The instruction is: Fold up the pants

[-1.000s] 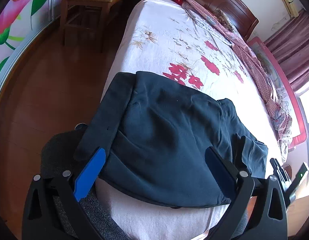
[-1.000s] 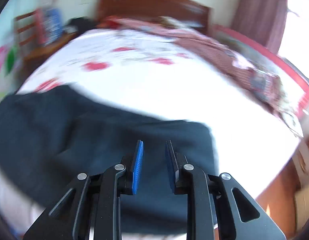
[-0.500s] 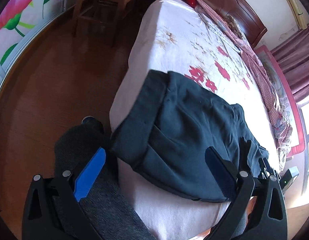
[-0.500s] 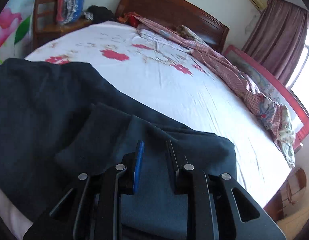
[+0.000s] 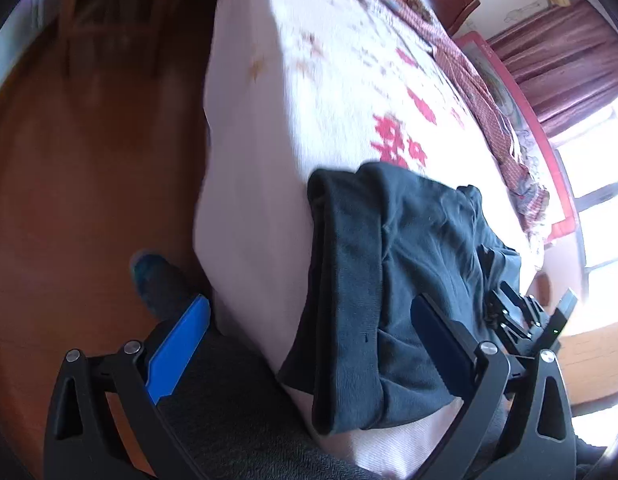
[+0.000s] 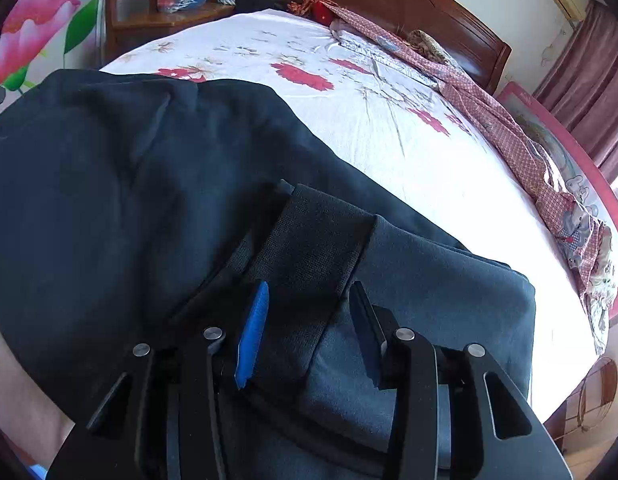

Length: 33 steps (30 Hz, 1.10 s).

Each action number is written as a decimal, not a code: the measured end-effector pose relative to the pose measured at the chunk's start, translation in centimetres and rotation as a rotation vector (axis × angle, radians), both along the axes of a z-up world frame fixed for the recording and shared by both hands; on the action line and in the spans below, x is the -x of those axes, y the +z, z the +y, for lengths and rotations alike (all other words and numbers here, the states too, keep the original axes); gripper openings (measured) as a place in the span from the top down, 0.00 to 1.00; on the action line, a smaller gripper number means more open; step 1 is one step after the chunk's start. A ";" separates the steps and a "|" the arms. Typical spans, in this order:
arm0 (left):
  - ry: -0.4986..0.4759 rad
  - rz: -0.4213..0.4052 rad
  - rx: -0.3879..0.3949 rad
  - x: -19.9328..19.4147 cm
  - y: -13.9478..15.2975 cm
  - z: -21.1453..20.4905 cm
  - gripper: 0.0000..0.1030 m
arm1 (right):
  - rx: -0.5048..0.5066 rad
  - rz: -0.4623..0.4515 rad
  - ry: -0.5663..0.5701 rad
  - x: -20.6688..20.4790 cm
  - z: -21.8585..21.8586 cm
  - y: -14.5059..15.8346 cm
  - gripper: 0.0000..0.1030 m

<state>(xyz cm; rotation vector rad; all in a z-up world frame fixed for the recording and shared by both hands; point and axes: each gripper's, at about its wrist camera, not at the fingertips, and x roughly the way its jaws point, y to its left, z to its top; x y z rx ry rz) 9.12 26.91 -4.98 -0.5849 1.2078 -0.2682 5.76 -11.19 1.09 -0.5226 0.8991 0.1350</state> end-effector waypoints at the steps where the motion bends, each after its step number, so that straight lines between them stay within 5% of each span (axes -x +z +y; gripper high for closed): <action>1: 0.008 0.037 0.007 -0.1 -0.8 0.0 0.02 | 0.010 0.007 -0.003 0.1 0.1 0.0 0.59; 9: -0.019 0.121 0.216 0.7 -4.2 -1.2 0.04 | 0.077 0.057 0.001 -0.6 1.1 0.3 0.59; 10: -0.019 0.119 0.234 0.9 -4.5 -1.5 0.18 | 0.083 0.059 0.002 -0.7 1.1 0.3 0.59; 11: -0.019 0.117 0.233 1.0 -4.5 -1.7 0.35 | 0.087 0.061 0.001 -0.7 1.2 0.3 0.59; 21: 0.035 0.078 0.023 2.3 1.7 -3.5 0.71 | 0.056 0.052 -0.023 -0.6 0.9 0.4 0.59; 25: 0.089 0.077 0.049 2.1 3.6 -2.8 0.78 | -0.027 0.043 -0.061 -0.6 -0.3 0.7 0.56; 33: 0.105 -0.047 0.069 0.8 10.1 -6.7 0.84 | -0.402 0.011 -0.237 0.5 -7.2 3.3 0.56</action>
